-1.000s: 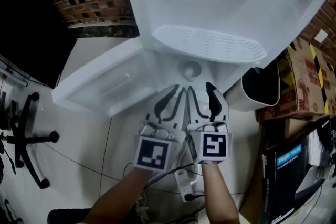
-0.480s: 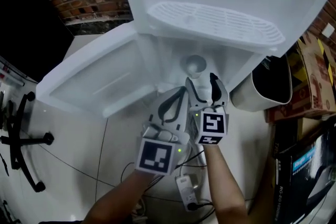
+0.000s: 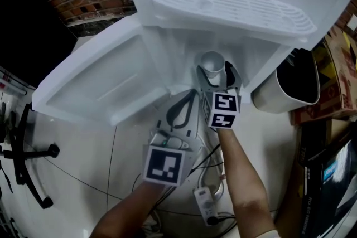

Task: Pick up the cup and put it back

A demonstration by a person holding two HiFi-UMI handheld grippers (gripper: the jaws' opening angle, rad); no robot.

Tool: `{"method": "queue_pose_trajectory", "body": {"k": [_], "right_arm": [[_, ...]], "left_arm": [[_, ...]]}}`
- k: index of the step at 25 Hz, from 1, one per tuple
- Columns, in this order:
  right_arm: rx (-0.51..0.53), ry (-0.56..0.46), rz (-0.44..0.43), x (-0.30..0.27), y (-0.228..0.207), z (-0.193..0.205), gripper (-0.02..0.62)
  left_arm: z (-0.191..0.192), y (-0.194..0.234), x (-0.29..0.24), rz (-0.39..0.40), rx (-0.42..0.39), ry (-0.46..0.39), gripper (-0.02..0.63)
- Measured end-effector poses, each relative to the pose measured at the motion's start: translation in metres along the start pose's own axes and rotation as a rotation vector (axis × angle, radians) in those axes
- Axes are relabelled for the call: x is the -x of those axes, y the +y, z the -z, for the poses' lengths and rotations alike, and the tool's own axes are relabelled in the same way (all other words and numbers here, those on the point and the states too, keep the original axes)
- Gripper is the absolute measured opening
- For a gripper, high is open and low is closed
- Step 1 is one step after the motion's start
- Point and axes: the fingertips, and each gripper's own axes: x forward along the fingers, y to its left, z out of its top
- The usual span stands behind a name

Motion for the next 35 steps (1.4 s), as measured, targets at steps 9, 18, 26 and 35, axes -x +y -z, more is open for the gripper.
{"method": "queue_pose_trajectory", "body": {"k": [9, 18, 26, 35], "right_arm": [[0.04, -0.008, -0.003, 0.004, 0.002, -0.017, 0.336], [0.017, -0.037, -0.021, 0.09, 0.027, -0.082, 0.336], [0.075, -0.1, -0.006, 0.161, 0.048, -0.144, 0.336], [0.12, -0.084, 0.003, 0.179, 0.049, -0.136, 0.336]], "left_arm": [[0.001, 0.012, 0.008, -0.031, -0.005, 0.017, 0.0], [-0.023, 0.013, 0.023, -0.066, 0.023, 0.013, 0.0], [-0.04, 0.008, 0.027, -0.058, -0.001, -0.009, 0.0], [-0.042, 0.001, 0.031, -0.037, -0.005, -0.002, 0.0]]}}
